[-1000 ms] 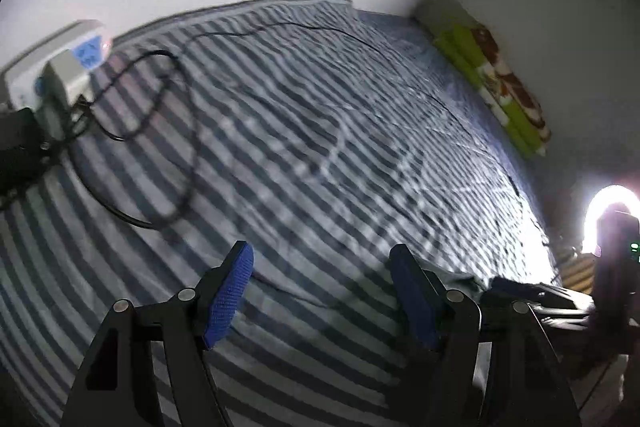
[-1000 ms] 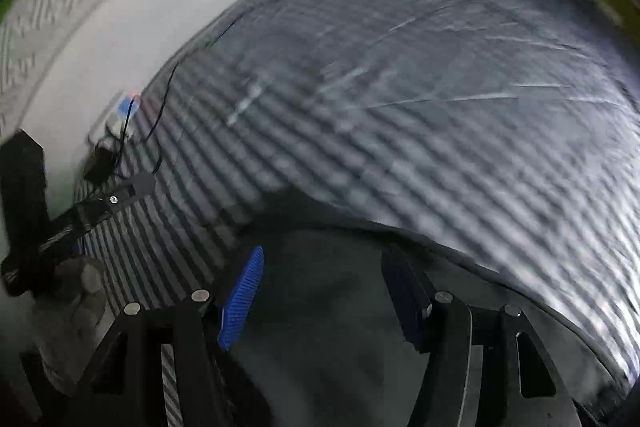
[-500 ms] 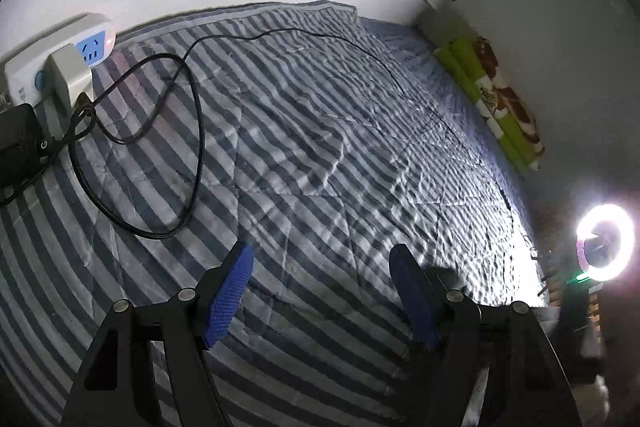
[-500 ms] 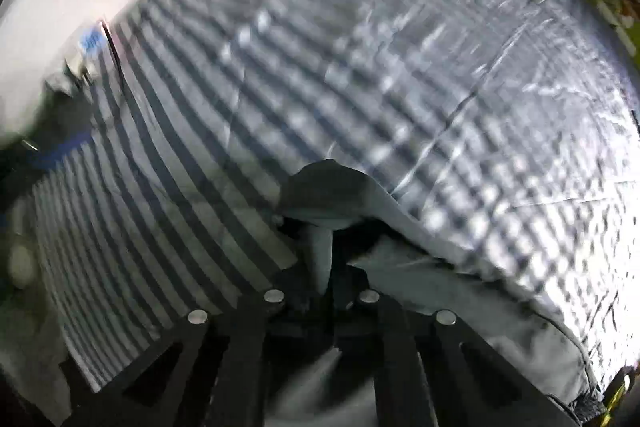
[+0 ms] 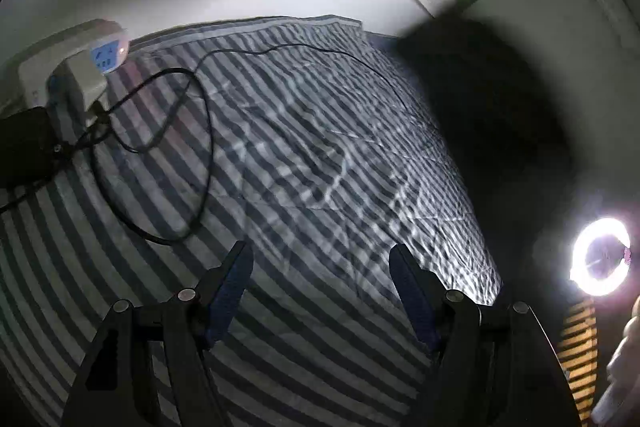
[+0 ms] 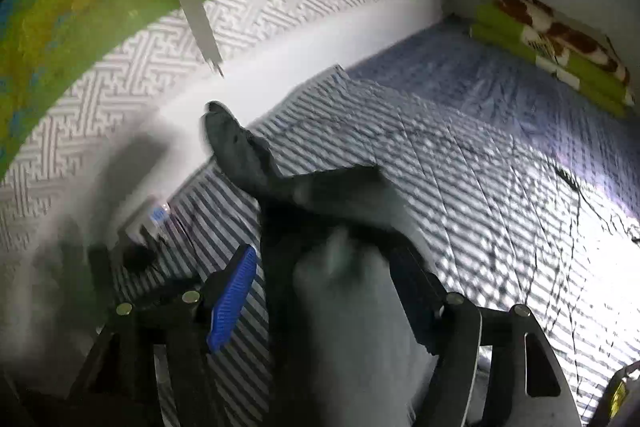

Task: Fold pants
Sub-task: 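Lay the dark garment flat on the bed and regrasp with the right tool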

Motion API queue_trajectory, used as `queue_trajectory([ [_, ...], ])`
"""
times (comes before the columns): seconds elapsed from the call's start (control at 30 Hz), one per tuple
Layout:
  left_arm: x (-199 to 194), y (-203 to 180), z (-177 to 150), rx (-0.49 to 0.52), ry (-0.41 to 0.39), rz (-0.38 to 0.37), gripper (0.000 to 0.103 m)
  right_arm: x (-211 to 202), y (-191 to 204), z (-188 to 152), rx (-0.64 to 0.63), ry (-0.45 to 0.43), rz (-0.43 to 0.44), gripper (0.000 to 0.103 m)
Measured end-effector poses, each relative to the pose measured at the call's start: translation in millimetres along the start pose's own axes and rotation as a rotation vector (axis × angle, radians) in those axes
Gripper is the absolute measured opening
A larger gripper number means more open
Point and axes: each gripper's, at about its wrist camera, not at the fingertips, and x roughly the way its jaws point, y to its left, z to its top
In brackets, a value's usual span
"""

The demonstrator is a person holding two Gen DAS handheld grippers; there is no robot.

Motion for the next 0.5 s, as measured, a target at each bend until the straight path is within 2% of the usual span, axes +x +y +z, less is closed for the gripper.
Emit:
queue_trajectory([
  [0.1, 1, -11, -5, 0.041, 0.004, 0.012, 0.074, -5, -35, -33, 0.051, 0.010, -0.028, 0.066],
  [0.17, 2, -17, -8, 0.052, 0.013, 0.007, 0.074, -13, -75, -63, 0.101, 0.030, -0.118, 0.066],
  [0.27, 6, -27, -12, 0.061, 0.020, 0.005, 0.074, -30, -138, -124, 0.228, 0.112, -0.210, 0.066],
  [0.33, 11, -37, -16, 0.070, 0.033, -0.003, 0.074, -42, -161, -163, 0.278, 0.142, -0.242, 0.066],
  [0.43, 20, -56, -23, 0.092, 0.050, -0.015, 0.074, -52, -178, -211, 0.328, 0.182, -0.201, 0.066],
  [0.5, 24, -70, -30, 0.115, 0.059, -0.018, 0.074, -56, -176, -232, 0.343, 0.184, -0.122, 0.066],
])
